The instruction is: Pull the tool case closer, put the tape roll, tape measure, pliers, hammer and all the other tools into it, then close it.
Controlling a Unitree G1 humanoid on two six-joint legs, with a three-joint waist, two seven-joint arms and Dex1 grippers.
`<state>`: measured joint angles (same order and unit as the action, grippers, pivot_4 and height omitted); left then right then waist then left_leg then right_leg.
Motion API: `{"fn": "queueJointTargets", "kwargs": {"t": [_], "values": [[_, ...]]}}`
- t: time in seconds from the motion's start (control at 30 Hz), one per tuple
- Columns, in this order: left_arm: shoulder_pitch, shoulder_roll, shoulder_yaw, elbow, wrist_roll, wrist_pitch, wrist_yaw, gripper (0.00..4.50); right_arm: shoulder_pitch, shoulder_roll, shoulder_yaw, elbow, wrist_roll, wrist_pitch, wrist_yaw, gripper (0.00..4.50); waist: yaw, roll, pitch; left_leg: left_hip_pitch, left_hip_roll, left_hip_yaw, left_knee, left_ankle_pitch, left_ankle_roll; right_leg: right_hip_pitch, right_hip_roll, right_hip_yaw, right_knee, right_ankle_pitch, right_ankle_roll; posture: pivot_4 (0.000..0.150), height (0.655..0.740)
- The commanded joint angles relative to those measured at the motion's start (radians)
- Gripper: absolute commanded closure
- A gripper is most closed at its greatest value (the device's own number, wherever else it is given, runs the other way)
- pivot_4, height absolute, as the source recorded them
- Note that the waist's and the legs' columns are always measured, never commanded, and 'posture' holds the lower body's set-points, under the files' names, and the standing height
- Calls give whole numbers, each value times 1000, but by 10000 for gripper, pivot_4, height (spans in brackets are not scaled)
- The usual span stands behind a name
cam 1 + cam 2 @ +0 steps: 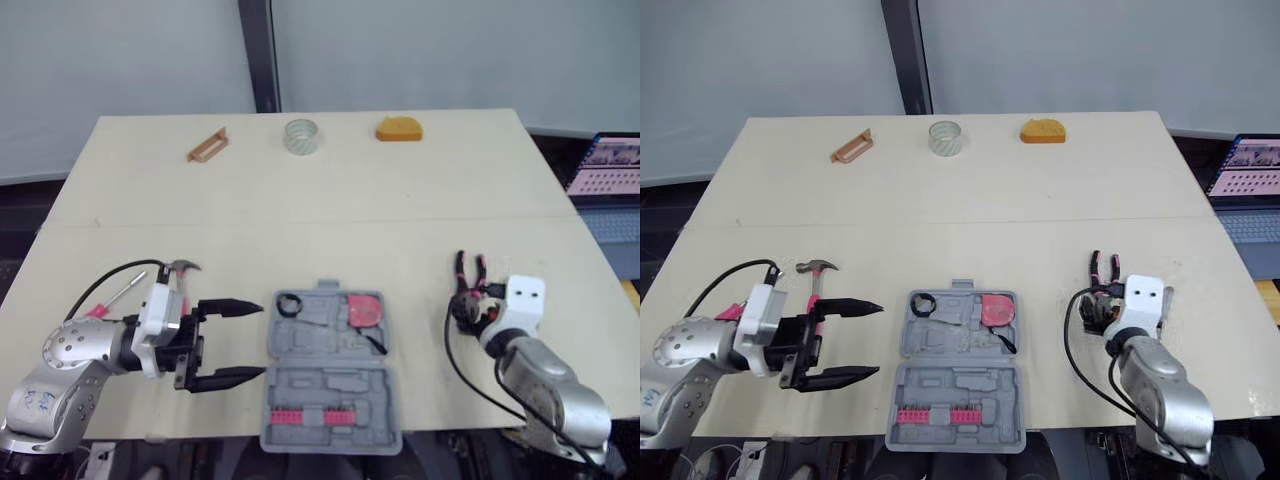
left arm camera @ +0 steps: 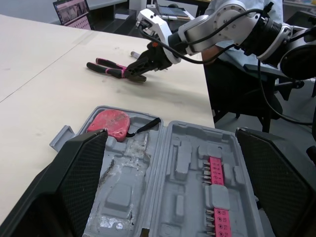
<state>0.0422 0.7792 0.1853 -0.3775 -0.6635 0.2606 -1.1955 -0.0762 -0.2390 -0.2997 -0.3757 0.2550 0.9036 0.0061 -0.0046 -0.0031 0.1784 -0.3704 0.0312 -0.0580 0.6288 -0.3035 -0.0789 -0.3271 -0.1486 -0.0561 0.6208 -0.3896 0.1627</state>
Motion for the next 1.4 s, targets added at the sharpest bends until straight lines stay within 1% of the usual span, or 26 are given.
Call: {"fn": "queueJointTargets", "kwargs": {"t": [0.03,0.27,0.67,0.7,0.77,0.87,0.93,0.97,1.1,1.2,1.3,1.4], "values": [[4,3,20,-8,2,-17,-5,0,-36,5,6,47,-22,-10,-21,201,0,0,0,0,0,0,0,0,0,0,0,0,0,0,0,1500,7400],[30,9,39,-14,4,-26,-1,0,-85,8,10,131,-41,-5,-27,201,-2,0,0,0,0,1,0,0,0,-1,0,1,1,0,0,1500,7400],[57,11,54,-16,9,-38,-2,0,-82,31,-3,101,-44,48,-34,201,-2,0,0,0,0,1,0,0,0,-1,0,1,1,0,0,1500,7400],[56,11,52,-14,10,-39,-2,0,-81,35,-6,96,-43,56,-37,2557,-2,0,0,0,0,1,0,0,0,-1,0,1,1,0,0,1500,7400],[55,10,51,-12,11,-41,-3,0,-79,40,-11,88,-44,68,-41,9129,-2,0,0,0,0,1,0,0,0,-1,0,1,1,0,0,1500,7400],[53,11,51,-8,11,-42,-4,0,-77,44,-15,76,-48,79,-40,23140,-1,0,0,0,0,1,0,0,0,-1,0,2,1,0,0,1500,7400],[54,12,51,-7,11,-43,-4,0,-76,45,-16,69,-49,84,-40,33461,2,0,0,0,0,1,0,0,0,-1,0,2,1,0,0,1500,7400],[54,12,51,-8,11,-43,-4,0,-76,46,-16,66,-49,87,-40,35392,2,0,0,0,0,1,0,0,0,-1,0,2,1,0,0,1500,7400],[55,11,50,-6,9,-41,-4,0,-83,42,-20,46,-46,105,-39,35253,0,0,0,0,0,1,0,0,0,-1,0,2,1,0,0,1500,7400],[51,10,58,6,1,-36,-3,0,-99,8,-21,-3,-36,147,-16,35253,1,0,0,0,0,1,0,0,0,-1,0,2,1,0,0,1500,7400],[39,22,72,29,-9,-31,-16,0,-139,-116,15,-105,8,252,78,35253,1,4,2,-1,0,2,0,0,0,-3,0,3,1,0,0,1500,7400],[23,40,82,65,-11,-28,-41,0,-190,-362,117,-209,89,387,250,35253,0,9,6,-2,0,3,0,0,1,-4,0,4,2,0,0,1500,7400]]}}
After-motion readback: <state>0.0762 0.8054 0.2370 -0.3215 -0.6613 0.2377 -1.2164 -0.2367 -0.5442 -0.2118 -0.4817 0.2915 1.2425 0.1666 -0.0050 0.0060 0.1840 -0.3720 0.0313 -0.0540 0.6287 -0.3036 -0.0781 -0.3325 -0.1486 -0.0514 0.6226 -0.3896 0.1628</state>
